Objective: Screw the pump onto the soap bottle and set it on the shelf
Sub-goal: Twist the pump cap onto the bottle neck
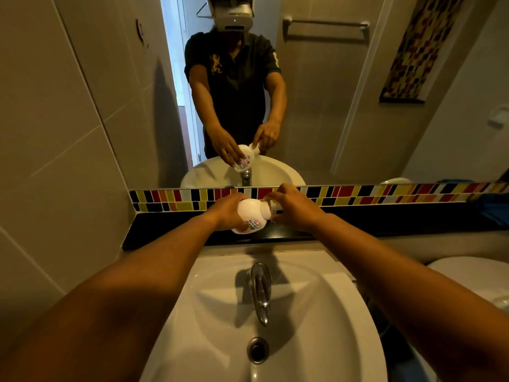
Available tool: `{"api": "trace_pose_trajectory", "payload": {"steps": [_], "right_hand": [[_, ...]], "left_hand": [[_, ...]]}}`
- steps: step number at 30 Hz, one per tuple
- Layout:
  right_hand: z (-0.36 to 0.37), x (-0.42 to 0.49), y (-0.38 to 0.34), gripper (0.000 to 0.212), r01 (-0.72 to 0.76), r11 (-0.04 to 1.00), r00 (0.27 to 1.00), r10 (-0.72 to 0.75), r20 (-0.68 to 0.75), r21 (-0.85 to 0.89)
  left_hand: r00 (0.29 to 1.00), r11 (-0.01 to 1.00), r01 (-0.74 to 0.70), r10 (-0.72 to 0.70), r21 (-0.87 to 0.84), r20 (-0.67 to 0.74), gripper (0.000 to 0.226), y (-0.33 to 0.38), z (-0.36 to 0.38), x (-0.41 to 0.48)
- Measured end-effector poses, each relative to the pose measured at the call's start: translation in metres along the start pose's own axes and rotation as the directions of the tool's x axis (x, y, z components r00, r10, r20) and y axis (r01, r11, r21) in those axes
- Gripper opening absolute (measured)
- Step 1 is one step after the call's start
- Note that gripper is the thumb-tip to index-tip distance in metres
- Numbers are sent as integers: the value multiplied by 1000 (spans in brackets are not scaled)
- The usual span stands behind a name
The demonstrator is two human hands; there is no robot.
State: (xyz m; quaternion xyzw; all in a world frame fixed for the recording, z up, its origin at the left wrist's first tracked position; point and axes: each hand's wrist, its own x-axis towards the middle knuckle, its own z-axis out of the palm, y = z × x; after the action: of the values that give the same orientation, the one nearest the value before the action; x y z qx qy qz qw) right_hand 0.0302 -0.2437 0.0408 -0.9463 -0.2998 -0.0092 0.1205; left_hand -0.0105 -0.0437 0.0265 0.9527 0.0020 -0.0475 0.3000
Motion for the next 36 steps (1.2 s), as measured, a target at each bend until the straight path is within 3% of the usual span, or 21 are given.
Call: {"api": "trace_pose_trajectory", "payload": {"steps": [8,13,15,19,21,26,30,36], "right_hand": [[-15,7,6,40,-301,890,946,233,226,342],[-13,13,6,56,-394,748,913,252,320,534],[-10,15,9,58,-408,611,911,220,350,679],[-5,13,14,60,-349,129,932,149,330,928],[-2,13,13,58,-312,49,944,124,304,949],[14,15,12,51,-299,101,951,115,287,949],[23,20,10,42,-297,141,940,216,264,944],[24,25,5,44,-300,199,924,303,232,933]], "left_hand": [[998,998,-61,61,13,15,71,4,0,6],[997,997,-71,71,12,17,72,-1,-1,9],[998,998,-61,61,-2,17,73,-5,-3,10],[1000,996,-15,15,-89,6,75,-12,-6,13],[1000,990,-3,4,-138,5,74,-15,-9,15],[999,977,18,-11,-213,33,69,-21,-14,17],[998,967,26,-11,-253,63,65,-22,-14,17],[995,962,26,1,-271,98,63,-14,-16,17]]}}
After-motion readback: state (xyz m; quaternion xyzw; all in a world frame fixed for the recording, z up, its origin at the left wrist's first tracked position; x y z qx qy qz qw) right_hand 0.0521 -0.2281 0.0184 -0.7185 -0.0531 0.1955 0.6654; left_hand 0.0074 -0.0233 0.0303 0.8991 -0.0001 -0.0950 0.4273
